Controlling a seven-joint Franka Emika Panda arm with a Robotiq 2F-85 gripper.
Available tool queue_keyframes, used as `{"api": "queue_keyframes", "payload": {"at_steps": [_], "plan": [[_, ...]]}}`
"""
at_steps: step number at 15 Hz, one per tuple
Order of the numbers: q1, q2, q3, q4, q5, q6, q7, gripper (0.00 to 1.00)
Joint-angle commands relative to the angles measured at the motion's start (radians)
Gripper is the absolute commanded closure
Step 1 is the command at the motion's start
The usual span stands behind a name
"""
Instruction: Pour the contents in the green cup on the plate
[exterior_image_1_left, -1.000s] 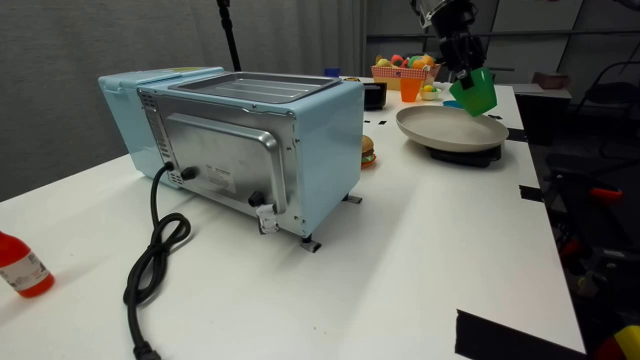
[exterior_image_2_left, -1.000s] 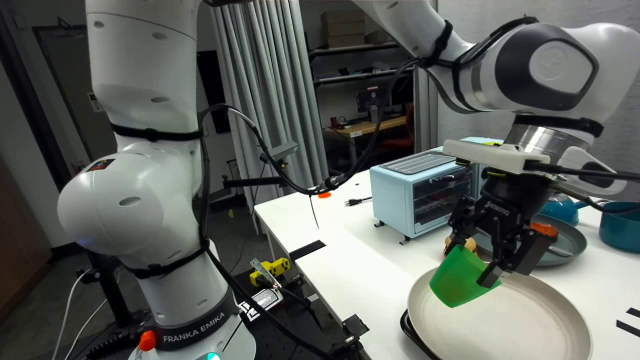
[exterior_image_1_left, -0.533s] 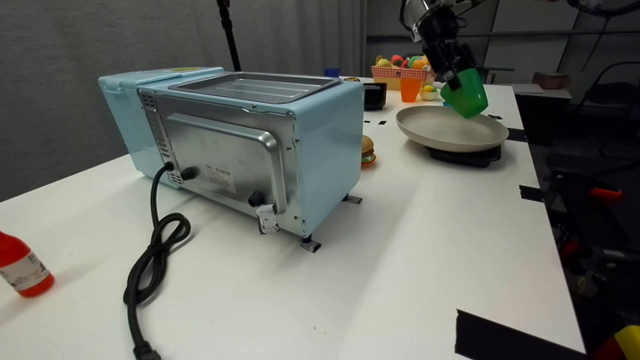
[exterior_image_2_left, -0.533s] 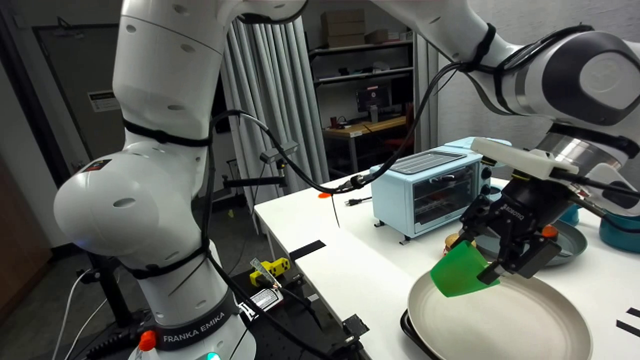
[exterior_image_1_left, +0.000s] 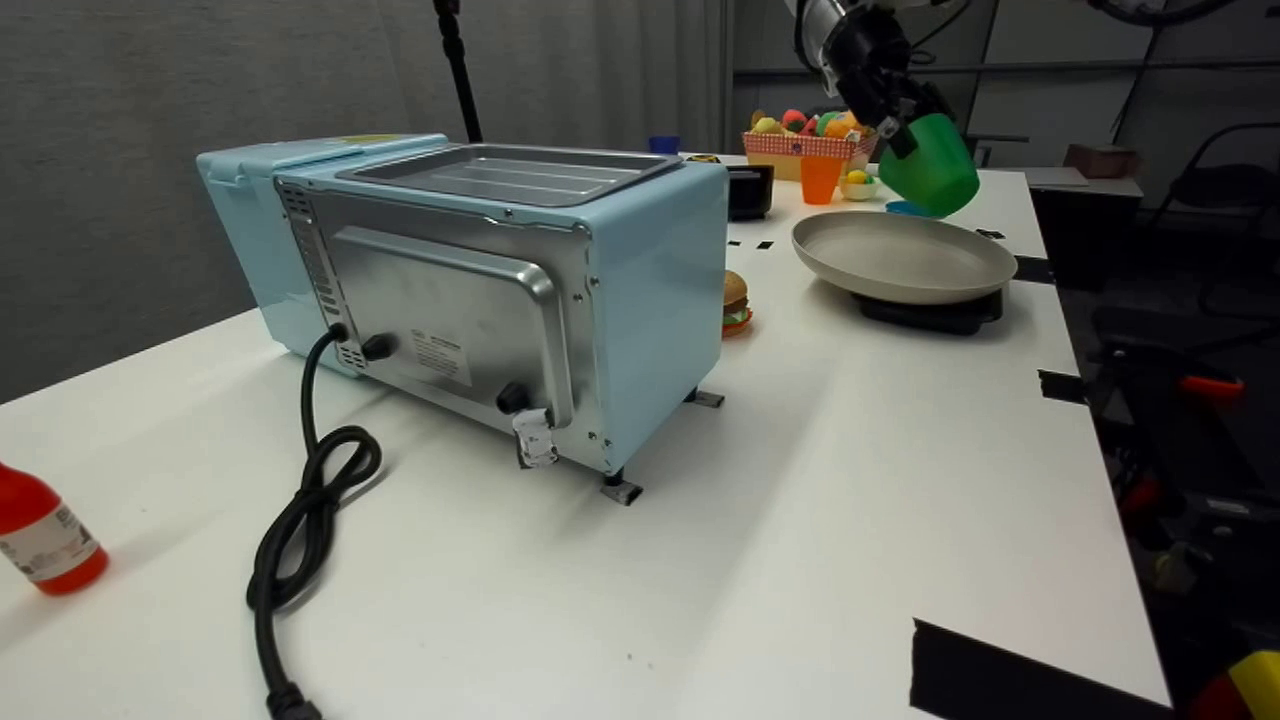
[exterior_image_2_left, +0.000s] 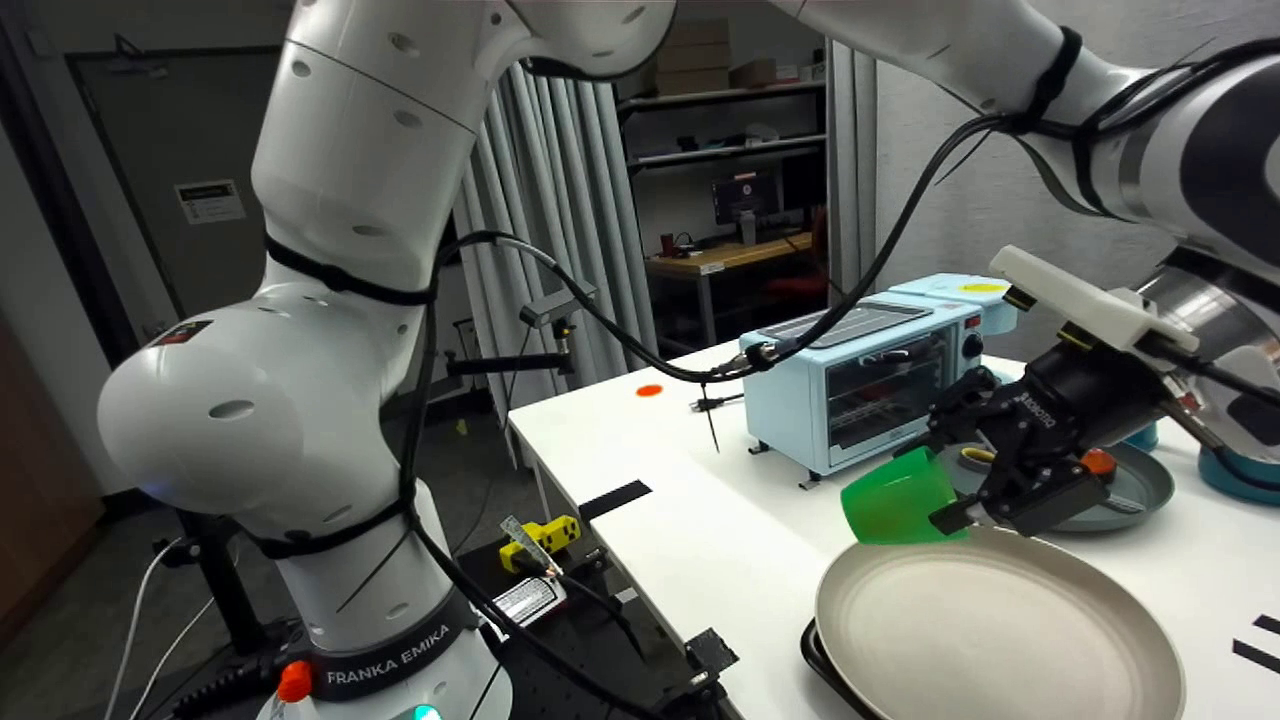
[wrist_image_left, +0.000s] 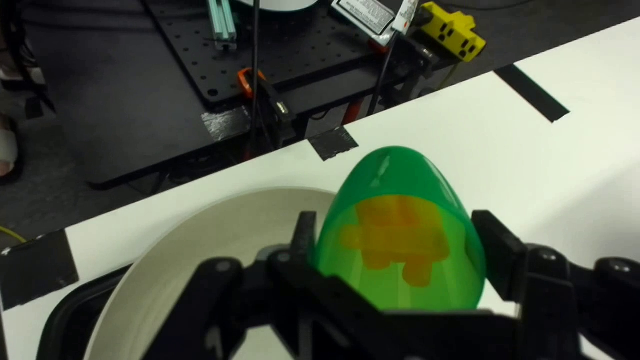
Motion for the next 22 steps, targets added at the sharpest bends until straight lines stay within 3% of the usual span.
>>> {"api": "queue_keyframes", "payload": {"at_steps": [1,12,22], "plan": [[-0.056,0.093,0.016,0.112,0.075,-0.143,0.012,0.47],[-0.168,0.281,0.011,0.326,0.265,-0.435,0.064,0.47],[-0.203,0.364,0.009,0.405,0.363,-0.515,0.131,0.47]]}}
